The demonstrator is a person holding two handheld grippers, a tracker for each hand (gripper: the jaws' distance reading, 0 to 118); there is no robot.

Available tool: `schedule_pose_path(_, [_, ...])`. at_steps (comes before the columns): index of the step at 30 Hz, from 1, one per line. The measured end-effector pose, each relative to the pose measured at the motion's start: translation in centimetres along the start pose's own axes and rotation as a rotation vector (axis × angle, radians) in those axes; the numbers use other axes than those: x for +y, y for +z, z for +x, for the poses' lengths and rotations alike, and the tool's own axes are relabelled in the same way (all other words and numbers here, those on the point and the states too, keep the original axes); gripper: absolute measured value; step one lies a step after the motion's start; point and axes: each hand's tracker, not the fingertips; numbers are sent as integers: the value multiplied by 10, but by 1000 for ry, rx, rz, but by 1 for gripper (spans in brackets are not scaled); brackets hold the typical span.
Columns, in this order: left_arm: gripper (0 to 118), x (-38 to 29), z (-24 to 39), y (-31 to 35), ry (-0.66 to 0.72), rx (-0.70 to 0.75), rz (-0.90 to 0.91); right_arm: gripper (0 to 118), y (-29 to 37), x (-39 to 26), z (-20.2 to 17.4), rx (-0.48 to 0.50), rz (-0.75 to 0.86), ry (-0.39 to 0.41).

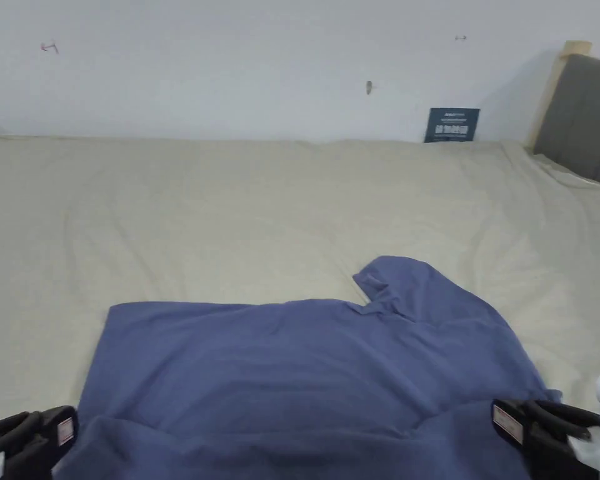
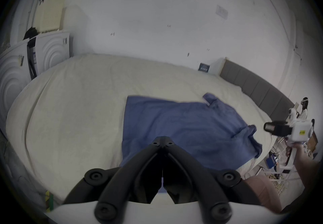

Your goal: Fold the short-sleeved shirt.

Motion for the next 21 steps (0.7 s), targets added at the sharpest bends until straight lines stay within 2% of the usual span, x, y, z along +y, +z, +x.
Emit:
schedule_pose_path(1, [0, 9, -3, 1, -3, -34, 59, 0, -2, 3, 0, 8, 2, 2])
schedule_pose_path(4, [0, 67, -20, -20, 0, -61, 27, 0, -13, 18, -1, 21, 0, 2])
schedule_pose_path(6, [0, 107, -35, -61, 24, 17, -37, 0, -19, 26, 0, 23, 11, -2])
schedule_pose_path(8, [0, 139, -62, -115, 2, 35, -185, 0, -29, 34, 2, 20, 26, -3])
schedule_pose_path(10, [0, 153, -79, -173, 2, 97, -272, 0, -36, 40, 3, 12, 33, 0])
schedule_pose_path(13, [2, 164, -104, -236, 48, 91, -362, 0, -45, 43, 8, 23, 23, -31])
schedule_pose_path(14, [17, 165, -112, -253, 34, 79, -390, 0, -48, 43, 10, 30, 12, -44])
schedule_pose_path(15, [49, 164, -116, -266, 35, 77, -389, 0, -51, 43, 11, 32, 3, -52])
schedule_pose_path(16, [98, 162, -118, -283, 22, 90, -414, 0, -53, 41, 12, 31, -6, -58])
schedule_pose_path(17, [115, 158, -116, -298, -3, 112, -456, 0, -56, 41, 13, 31, -18, -60])
schedule_pose_path(21, [118, 156, -121, -331, -16, 135, -462, 0, -67, 37, 14, -7, -50, -25])
